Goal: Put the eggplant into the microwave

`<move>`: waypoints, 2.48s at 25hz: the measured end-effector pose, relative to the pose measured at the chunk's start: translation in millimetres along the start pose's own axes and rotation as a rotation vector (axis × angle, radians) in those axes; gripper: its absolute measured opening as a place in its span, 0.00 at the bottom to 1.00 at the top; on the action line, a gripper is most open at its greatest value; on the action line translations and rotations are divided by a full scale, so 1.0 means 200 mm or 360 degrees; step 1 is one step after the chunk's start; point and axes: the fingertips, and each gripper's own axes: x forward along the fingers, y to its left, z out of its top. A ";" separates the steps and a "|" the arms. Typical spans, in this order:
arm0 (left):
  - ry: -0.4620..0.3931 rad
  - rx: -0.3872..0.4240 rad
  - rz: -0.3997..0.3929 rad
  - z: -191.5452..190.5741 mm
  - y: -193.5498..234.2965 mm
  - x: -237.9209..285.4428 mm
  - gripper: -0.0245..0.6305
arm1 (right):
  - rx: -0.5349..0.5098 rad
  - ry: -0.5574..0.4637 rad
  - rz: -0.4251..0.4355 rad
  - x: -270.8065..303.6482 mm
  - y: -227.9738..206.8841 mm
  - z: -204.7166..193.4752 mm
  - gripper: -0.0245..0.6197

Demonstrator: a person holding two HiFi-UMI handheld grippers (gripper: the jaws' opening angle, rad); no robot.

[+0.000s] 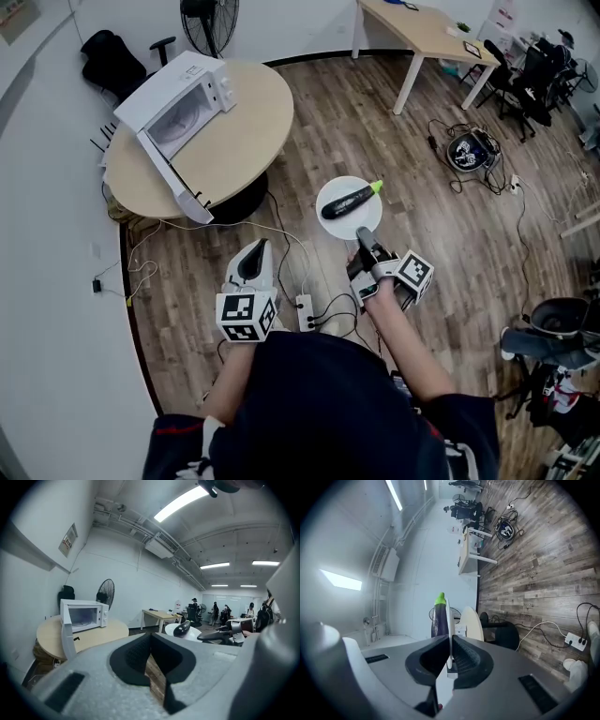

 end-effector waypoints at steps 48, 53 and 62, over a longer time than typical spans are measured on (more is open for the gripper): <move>0.0063 -0.0039 -0.0005 0.26 0.58 1.22 0.06 | 0.0059 0.0136 -0.0056 1.26 0.03 0.43 0.07; 0.0056 -0.0049 0.0017 0.37 0.83 1.38 0.06 | 0.0068 0.0159 -0.0059 1.57 0.09 0.38 0.07; 0.0032 -0.0098 0.0078 0.50 1.26 1.58 0.06 | 0.0064 0.0201 -0.0074 2.05 0.17 0.27 0.07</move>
